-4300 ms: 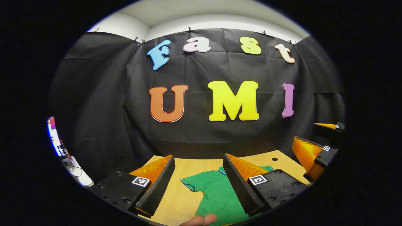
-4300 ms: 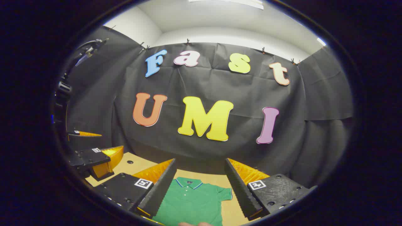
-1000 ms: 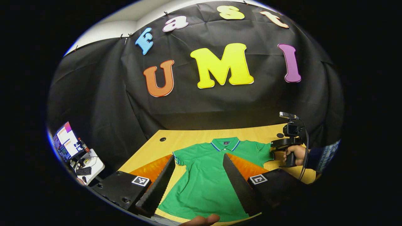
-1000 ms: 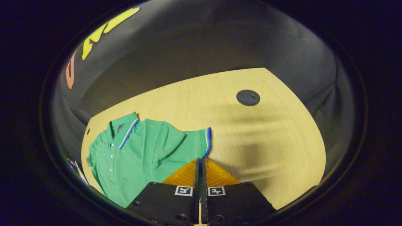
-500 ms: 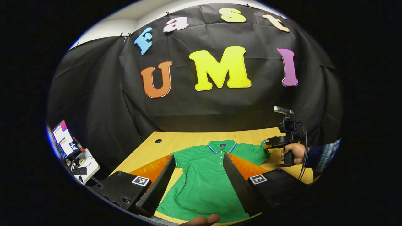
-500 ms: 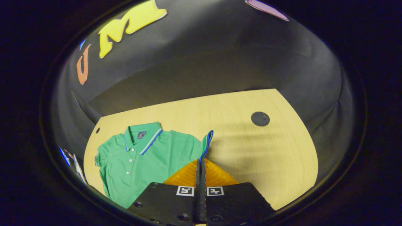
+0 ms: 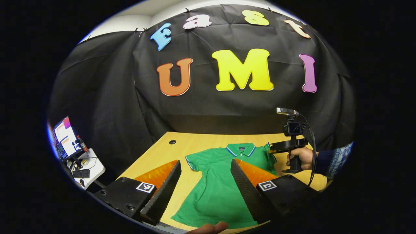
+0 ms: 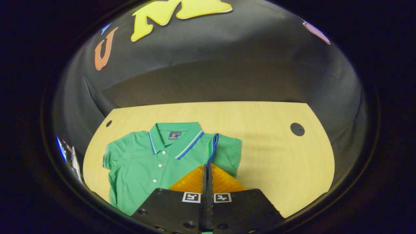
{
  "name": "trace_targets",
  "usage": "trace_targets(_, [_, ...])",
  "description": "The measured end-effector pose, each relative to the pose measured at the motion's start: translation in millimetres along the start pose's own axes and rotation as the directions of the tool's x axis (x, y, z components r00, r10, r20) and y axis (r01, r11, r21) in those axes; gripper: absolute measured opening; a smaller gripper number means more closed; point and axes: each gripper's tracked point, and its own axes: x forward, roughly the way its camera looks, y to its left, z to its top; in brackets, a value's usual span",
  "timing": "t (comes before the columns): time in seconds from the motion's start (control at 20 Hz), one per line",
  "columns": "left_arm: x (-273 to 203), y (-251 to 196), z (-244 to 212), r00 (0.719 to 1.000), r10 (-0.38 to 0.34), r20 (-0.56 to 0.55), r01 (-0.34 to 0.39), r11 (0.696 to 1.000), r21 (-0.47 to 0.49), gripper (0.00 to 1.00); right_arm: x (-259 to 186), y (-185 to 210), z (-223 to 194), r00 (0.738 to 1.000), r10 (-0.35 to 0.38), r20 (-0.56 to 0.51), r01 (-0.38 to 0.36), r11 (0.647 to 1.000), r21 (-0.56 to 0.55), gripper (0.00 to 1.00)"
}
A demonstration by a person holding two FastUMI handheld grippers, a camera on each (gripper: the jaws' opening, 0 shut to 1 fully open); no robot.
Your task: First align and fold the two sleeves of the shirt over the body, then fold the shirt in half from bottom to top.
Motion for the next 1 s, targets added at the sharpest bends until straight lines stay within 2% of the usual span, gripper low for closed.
trace_targets(0.15, [2.5, 18.5, -7.4, 1.000, 0.018, -0.017, -0.018, 1.000, 0.001, 0.99, 7.3, 11.0, -5.3, 1.000, 0.001, -0.017, -0.001, 0.999, 0.044, 0.00])
trace_targets(0.25, [4.6, 27.2, -6.2, 1.000, 0.022, -0.015, -0.022, 1.000, 0.007, 0.99, 5.2, 16.1, -6.7, 1.000, 0.008, -0.018, -0.008, 0.999, 0.033, 0.05])
trace_targets(0.35, [10.1, 33.0, -1.6, 1.000, 0.013, -0.001, -0.013, 1.000, 0.005, 0.99, -3.4, 23.2, -4.6, 0.999, 0.031, -0.008, -0.031, 0.999, 0.029, 0.40])
trace_targets(0.4, [13.5, 32.6, 3.2, 1.000, 0.001, 0.011, -0.001, 1.000, 0.010, 0.99, -9.1, 24.2, -3.8, 0.999, 0.032, -0.003, -0.032, 0.999, 0.032, 0.46])
trace_targets(0.6, [36.7, 37.8, 8.1, 0.999, -0.047, 0.015, 0.047, 0.999, -0.018, 0.99, -45.6, 21.6, 6.1, 0.999, 0.021, 0.043, -0.022, 0.999, 0.029, 0.55])
trace_targets(0.7, [54.3, 46.3, 6.9, 0.998, -0.056, 0.001, 0.056, 0.998, -0.029, 0.99, -70.0, 25.4, 8.0, 0.997, 0.044, 0.061, -0.046, 0.998, 0.040, 0.75])
trace_targets(0.8, [72.7, 63.1, 1.7, 0.999, -0.044, -0.022, 0.043, 0.998, -0.044, 0.99, -93.7, 16.3, 12.1, 0.996, 0.023, 0.092, -0.027, 0.999, 0.041, 0.75])
trace_targets(0.85, [82.2, 68.8, -0.6, 0.999, -0.042, -0.034, 0.040, 0.998, -0.055, 0.99, -106.2, 13.4, 12.4, 0.994, 0.013, 0.108, -0.018, 0.999, 0.044, 0.70])
trace_targets(1.0, [107.9, 85.0, -6.8, 0.997, -0.047, -0.062, 0.041, 0.995, -0.093, 0.99, -143.5, -1.6, 14.5, 0.986, -0.025, 0.163, 0.018, 0.999, 0.042, 0.84])
